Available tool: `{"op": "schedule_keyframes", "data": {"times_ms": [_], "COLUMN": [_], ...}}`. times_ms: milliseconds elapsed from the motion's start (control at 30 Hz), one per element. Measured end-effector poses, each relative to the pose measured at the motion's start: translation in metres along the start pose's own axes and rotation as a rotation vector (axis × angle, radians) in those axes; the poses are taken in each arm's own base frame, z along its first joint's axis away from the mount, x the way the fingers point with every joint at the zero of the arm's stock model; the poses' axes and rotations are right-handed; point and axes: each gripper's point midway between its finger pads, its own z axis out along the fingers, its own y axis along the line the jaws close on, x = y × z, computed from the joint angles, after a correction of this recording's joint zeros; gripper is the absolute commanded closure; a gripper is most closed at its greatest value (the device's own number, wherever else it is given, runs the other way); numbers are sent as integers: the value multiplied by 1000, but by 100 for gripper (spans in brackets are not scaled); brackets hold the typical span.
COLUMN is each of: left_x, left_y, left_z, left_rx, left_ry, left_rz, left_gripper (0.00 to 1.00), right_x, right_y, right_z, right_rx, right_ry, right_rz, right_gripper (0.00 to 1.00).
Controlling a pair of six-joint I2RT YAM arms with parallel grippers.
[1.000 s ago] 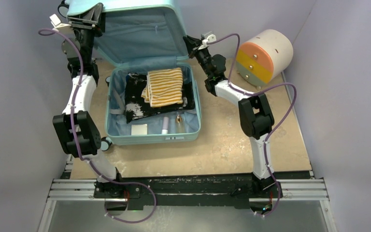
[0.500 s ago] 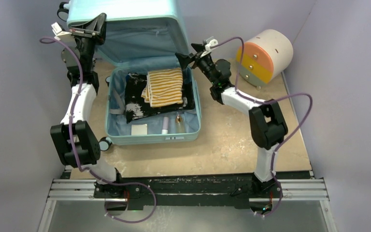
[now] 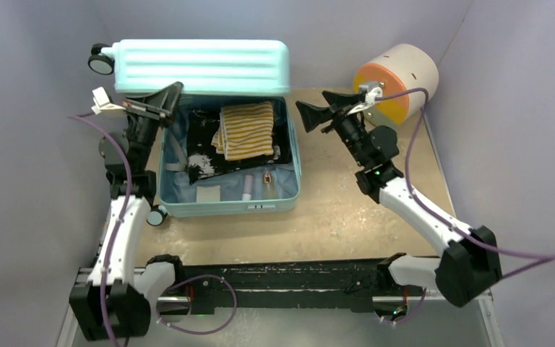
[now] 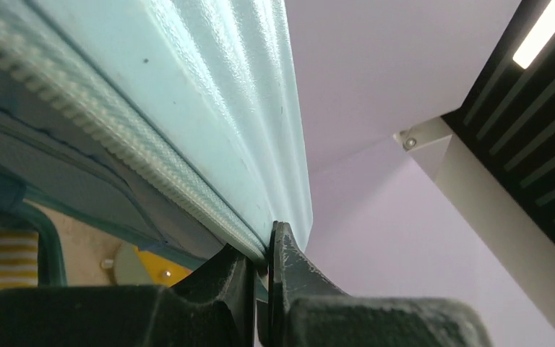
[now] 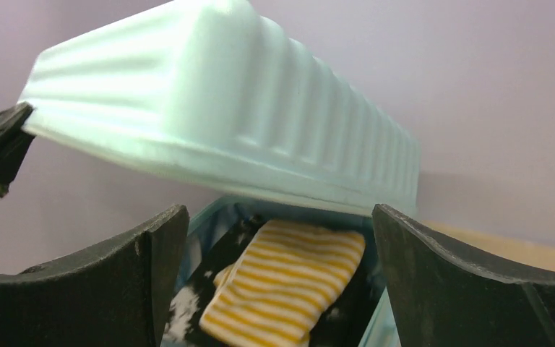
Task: Pack the luggage
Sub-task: Close the luggage at the center of the board.
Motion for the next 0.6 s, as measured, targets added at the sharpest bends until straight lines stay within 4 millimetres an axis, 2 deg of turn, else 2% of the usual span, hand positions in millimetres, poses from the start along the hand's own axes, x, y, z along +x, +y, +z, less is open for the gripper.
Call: {"op": "schedule_keyframes", "data": {"times_ms": [133,200,300,400,467,600], "left_x": [41,57,70,80,87,100], "left_y": [-11,-8,13,42,61,83], "left_z": [-39,-58,-80,-99,-109,-125], "left_rx": [-6,-19,-71,-129,-162,-219], "left_ry": [71,99,124,143,163,216], "left_rz": [61,80,89,84,74,58], "left_gripper": [100,100,100,100,100,100], "right_x": [7,17,34,56,69,83], "right_y": [0,-2,-6,-10,-14,-18], "right_z": [-35,-55,-83,-111,-124,-143], "right_rx": [72,109,156,195,223,258], "right_ry": [108,168,225,293,332,389], "right_rz": [91,121,148,177,192,204], "right_gripper": [1,1,1,1,1,1]}}
